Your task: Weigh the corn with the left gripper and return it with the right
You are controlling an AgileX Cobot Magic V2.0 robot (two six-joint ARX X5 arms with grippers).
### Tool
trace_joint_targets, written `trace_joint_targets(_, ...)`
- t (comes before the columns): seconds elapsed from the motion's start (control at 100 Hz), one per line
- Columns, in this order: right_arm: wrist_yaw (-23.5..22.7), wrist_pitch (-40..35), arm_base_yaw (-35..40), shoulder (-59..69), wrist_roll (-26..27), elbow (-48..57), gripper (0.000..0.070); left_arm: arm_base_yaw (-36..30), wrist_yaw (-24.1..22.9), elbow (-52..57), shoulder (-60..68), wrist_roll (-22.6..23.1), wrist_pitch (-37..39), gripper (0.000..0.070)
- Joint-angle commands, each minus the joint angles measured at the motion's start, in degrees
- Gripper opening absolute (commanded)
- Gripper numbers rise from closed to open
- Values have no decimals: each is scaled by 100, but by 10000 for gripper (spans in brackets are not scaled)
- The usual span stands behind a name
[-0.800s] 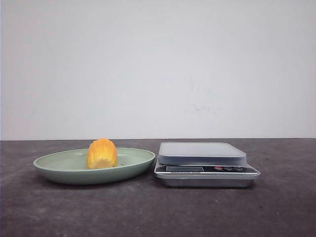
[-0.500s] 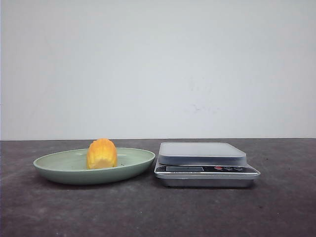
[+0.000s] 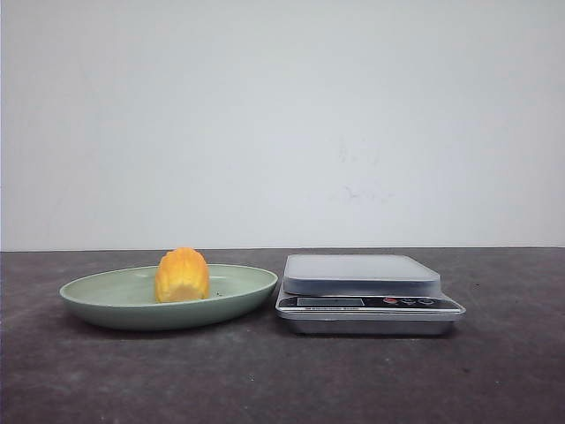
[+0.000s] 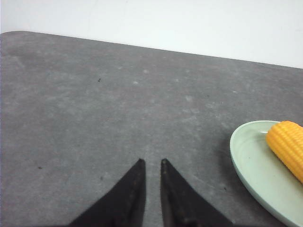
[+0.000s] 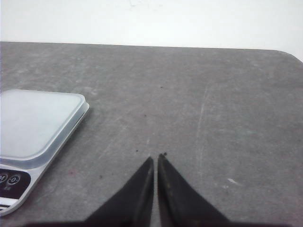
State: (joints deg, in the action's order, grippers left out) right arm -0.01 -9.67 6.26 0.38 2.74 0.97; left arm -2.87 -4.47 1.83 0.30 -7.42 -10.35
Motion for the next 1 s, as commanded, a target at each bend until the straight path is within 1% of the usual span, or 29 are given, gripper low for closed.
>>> trace_joint_targets(0.0, 0, 68, -9, -15, -63, -22, 8, -2, 4, -103, -11, 44, -31, 18)
trace_joint_targets(0.73, -4, 114, -7, -15, -28, -22, 8, -2, 2, -103, -11, 55, -31, 18)
trace_joint_targets(0.77, -2, 114, -7, -15, 11, -22, 8, -2, -22, -103, -11, 59, 4, 16)
trace_joint_targets(0.87, -28, 96, -4, -15, 297, -22, 8, -2, -46, -103, -11, 44, 212, 17)
trace_joint_targets(0.99, -17, 155, -4, -15, 382, -22, 7, -2, -48, -103, -11, 57, 264, 17)
